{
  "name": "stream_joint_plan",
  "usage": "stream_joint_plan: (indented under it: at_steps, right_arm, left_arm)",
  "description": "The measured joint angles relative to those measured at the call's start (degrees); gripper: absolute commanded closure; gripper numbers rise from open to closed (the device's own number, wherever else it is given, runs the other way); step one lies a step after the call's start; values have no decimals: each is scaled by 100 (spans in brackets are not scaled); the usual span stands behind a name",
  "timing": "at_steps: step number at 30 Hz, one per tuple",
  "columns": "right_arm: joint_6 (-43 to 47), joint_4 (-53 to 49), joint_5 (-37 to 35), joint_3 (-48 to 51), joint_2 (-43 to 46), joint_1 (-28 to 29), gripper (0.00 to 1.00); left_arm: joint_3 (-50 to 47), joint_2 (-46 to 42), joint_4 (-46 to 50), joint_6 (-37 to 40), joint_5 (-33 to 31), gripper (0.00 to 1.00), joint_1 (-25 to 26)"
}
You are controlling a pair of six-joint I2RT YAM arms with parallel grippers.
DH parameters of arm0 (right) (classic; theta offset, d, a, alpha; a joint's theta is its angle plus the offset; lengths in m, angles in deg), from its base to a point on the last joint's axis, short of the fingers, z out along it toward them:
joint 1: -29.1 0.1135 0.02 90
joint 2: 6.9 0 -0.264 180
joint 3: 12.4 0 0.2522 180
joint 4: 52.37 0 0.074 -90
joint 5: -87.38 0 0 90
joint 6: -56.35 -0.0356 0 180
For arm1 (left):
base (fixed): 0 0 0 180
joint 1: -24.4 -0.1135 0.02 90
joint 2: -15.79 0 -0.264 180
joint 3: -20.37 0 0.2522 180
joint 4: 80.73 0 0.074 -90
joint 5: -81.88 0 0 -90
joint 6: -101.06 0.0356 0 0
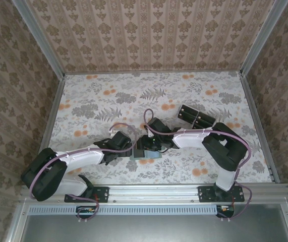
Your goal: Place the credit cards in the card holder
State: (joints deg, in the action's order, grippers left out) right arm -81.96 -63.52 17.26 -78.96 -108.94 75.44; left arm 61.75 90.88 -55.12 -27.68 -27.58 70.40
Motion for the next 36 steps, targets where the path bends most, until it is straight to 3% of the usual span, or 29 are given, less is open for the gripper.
stream_joint_plan:
  at_steps: [7, 15, 36]
  right_arm:
    - [728, -1213, -664, -490, 811, 0, 50]
    - [1668, -2371, -1502, -1005, 717, 4, 49]
    - [1991, -2704, -1674, -1045, 166, 4, 50]
  left_arm:
    - [125, -481, 380, 186, 20, 0, -236]
    - [317, -807, 610, 243, 146, 0, -260]
    - [317, -798, 577, 181, 260, 0, -214]
